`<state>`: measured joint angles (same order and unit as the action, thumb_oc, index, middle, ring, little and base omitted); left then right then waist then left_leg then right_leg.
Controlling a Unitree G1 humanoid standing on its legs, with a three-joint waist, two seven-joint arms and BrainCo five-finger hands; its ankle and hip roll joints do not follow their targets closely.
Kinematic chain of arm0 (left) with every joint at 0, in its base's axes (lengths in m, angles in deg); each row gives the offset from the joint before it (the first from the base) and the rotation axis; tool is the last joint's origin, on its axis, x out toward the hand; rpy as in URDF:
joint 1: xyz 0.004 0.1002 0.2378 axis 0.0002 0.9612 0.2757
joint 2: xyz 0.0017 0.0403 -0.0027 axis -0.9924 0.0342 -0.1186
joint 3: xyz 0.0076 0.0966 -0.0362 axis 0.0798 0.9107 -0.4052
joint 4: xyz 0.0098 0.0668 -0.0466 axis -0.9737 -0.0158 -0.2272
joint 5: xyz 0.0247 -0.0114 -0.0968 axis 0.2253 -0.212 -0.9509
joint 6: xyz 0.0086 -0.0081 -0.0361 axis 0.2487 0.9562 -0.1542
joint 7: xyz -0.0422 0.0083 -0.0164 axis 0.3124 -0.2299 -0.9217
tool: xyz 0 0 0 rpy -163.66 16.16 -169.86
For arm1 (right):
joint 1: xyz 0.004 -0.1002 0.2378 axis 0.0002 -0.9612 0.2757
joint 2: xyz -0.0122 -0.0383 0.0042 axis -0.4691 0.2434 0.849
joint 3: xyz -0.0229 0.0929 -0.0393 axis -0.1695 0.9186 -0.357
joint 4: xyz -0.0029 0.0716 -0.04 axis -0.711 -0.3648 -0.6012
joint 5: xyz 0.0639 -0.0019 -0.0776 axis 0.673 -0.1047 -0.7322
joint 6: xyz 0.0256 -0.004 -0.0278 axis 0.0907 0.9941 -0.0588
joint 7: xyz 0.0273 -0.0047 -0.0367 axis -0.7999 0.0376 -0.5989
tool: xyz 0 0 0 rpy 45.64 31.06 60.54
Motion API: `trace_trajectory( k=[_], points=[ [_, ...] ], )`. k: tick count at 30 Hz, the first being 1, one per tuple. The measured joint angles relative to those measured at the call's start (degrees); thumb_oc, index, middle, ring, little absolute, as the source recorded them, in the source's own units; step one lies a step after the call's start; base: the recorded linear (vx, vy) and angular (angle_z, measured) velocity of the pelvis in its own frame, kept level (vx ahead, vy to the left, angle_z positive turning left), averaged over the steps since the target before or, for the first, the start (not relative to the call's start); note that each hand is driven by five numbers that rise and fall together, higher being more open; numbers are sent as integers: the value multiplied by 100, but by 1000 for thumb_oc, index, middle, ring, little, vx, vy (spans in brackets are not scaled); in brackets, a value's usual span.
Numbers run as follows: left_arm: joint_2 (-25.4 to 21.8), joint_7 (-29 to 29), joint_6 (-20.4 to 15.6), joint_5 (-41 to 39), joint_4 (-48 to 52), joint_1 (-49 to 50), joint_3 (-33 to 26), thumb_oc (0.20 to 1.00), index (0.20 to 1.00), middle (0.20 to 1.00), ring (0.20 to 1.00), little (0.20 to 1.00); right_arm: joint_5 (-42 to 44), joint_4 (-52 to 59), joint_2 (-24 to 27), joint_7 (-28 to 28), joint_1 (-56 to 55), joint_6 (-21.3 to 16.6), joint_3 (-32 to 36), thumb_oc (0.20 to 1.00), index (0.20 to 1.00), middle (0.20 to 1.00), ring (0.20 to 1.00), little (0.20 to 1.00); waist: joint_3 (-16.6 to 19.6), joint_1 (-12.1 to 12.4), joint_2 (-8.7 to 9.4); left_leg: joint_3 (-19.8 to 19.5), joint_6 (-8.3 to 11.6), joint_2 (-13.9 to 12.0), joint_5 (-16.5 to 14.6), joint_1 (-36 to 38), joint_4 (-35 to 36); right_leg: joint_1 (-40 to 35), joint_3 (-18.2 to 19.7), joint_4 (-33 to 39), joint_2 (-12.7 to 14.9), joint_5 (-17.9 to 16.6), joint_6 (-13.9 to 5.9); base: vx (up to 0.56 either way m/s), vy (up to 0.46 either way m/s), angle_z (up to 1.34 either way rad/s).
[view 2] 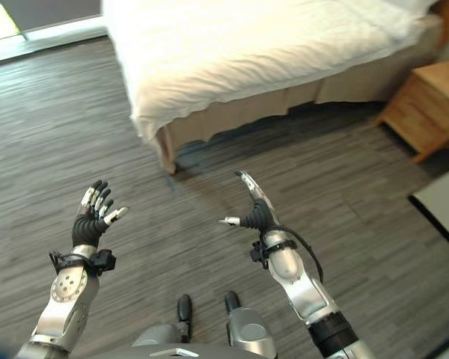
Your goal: Pick up bed clothes into laundry basket.
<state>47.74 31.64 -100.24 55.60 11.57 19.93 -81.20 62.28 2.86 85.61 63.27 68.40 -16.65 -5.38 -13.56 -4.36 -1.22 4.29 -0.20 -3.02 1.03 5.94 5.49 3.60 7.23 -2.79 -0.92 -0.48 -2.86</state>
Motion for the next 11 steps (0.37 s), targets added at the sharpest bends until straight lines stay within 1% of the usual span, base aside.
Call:
trace_trajectory(
  k=[1,2,3,4,5,6,9,10,11],
  points=[
    [42,1,9,-4,-35,3,-29,1000,1000,1000,1000,1000,132,-33,-19,-24,75,5,24,1000,1000,1000,1000,1000,-31,24,-16,16,214,-29,7,3,-3,-19,-84,-15,10,-76,1,81,-80,19],
    [93,-5,9,-8,-25,62,-64,1000,1000,1000,1000,1000,292,-84,-45,-89,149,35,-10,1000,1000,1000,1000,1000,-46,138,22,45,218,-72,5,36,-4,-54,-94,23,9,-90,2,24,-42,0],
    [133,-1,85,-18,-46,84,-57,1000,1000,1000,1000,1000,428,-87,-81,-154,140,39,-8,1000,1000,1000,1000,1000,-36,207,98,138,219,-29,6,108,-5,-143,-32,191,6,-225,38,12,-79,-32],
    [140,-5,126,-28,-52,81,-66,1000,1000,1000,1000,1000,651,-85,-192,-226,165,38,-16,1000,1000,1000,1000,1000,-27,288,110,144,218,-8,6,134,-6,-186,-1,285,20,-273,42,-53,-94,-35],
    [188,-1,133,-86,-58,9,-157,1000,1000,1000,1000,1000,953,-89,-316,-278,280,35,-128,1000,1000,1000,1000,1000,-33,308,98,170,216,-10,6,119,-6,-256,49,398,71,-365,2,-84,-95,-14],
    [189,-1,134,-86,-62,-92,-193,1000,1000,1000,1000,1000,985,-92,-305,-303,298,33,-163,1000,1000,1000,1000,1000,-40,300,87,165,217,4,6,118,-5,-306,16,477,99,-397,-4,-74,-59,5],
    [186,3,122,-88,-75,-412,-224,1000,1000,1000,1000,1000,990,-130,-229,-333,306,33,-209,1000,1000,1000,1000,1000,-40,332,87,66,219,7,5,90,-3,-540,-244,743,177,-468,-27,-32,-81,46],
    [183,-2,121,-87,-104,-510,-201,1000,1000,1000,1000,1000,1026,-175,-229,-332,281,34,-185,1000,1000,1000,1000,1000,-36,276,86,-88,225,15,3,81,0,-649,-456,866,218,-482,-40,48,-53,68],
    [174,-9,141,-85,-105,-502,-196,1000,1000,1000,1000,1000,1031,-191,-235,-349,222,34,-155,1000,1000,1000,1000,1000,-38,271,85,-182,226,19,3,84,-1,-696,-557,855,226,-486,-32,71,-77,79]
  ],
)
